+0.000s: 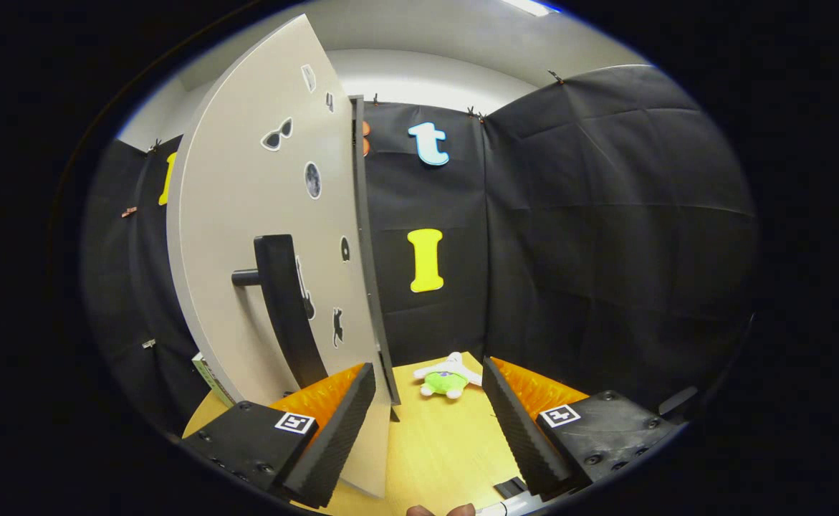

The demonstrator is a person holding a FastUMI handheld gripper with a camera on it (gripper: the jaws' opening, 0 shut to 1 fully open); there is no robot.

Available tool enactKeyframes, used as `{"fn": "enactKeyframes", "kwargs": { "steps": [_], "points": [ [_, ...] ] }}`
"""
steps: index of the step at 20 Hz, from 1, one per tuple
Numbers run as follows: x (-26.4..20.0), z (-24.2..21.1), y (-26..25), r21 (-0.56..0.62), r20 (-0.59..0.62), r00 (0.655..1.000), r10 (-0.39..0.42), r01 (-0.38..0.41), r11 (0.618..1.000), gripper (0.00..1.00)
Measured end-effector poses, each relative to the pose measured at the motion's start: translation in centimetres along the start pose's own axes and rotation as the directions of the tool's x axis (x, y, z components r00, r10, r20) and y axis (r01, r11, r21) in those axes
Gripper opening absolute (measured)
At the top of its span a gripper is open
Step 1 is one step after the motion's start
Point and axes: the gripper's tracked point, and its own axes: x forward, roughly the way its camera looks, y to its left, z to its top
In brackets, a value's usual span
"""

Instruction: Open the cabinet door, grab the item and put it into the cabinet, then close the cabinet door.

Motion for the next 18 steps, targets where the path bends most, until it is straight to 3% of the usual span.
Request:
{"fn": "enactKeyframes", "kwargs": {
  "steps": [11,18],
  "points": [
    [0.9,-1.4,11.2,-0.007,-0.014,0.991,0.135,-0.135,0.991,0.98],
    [2.3,-2.1,18.6,-0.021,-0.032,0.967,0.253,-0.254,0.967,0.98]
  ]
}}
